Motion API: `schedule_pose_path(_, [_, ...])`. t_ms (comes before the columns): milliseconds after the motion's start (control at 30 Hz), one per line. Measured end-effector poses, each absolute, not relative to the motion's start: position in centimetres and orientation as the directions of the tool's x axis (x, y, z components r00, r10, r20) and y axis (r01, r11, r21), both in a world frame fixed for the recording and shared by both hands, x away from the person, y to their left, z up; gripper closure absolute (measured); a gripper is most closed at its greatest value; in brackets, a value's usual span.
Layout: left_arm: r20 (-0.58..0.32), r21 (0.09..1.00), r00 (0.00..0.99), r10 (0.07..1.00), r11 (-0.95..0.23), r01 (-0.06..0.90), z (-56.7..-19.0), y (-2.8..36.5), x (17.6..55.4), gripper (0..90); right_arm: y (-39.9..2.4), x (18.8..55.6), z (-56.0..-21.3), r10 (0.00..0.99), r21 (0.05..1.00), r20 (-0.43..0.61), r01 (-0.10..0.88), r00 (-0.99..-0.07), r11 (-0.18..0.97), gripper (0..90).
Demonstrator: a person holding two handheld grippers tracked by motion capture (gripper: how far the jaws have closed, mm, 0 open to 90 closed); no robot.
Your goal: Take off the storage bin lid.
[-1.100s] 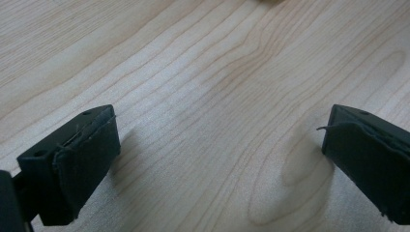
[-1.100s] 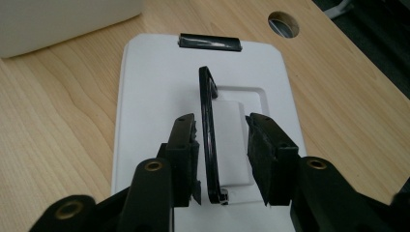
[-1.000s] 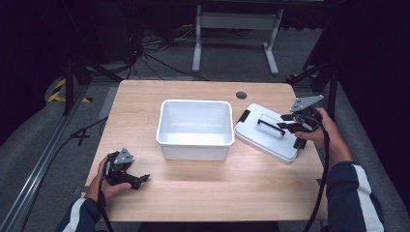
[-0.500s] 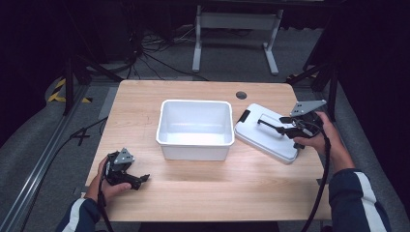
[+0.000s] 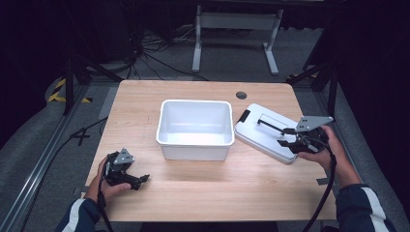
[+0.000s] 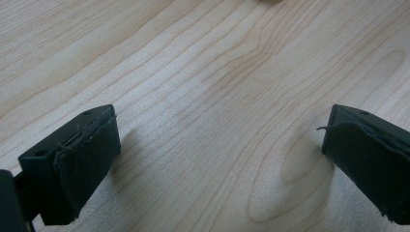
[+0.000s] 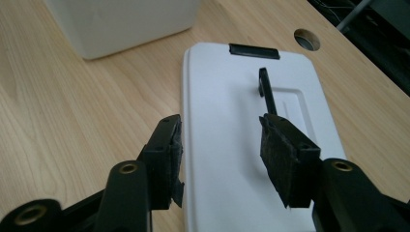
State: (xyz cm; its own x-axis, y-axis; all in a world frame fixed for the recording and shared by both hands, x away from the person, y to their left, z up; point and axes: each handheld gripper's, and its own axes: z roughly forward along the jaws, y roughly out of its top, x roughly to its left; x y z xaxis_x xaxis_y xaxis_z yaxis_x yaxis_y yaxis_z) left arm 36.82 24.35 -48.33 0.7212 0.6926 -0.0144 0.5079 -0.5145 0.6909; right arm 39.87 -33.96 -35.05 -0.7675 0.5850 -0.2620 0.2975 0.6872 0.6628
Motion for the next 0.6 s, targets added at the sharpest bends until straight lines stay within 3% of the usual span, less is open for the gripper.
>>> schedule_pose_path(333, [-0.017,0.69,0.721,0.693,-0.514,0.51,-48.3,24.3,36.8,0.5,-35.9,36.1,-39.4,0.603,0.693,-0.254,0.292,-0.756,0.659,41.4])
schedule_pose_path(600, [-0.02,0.684,0.716,0.698,-0.513,0.519,-48.3,24.4,36.7,0.5,-38.8,33.2,-45.0,0.685,0.726,-0.128,0.403,-0.717,0.557,36.5])
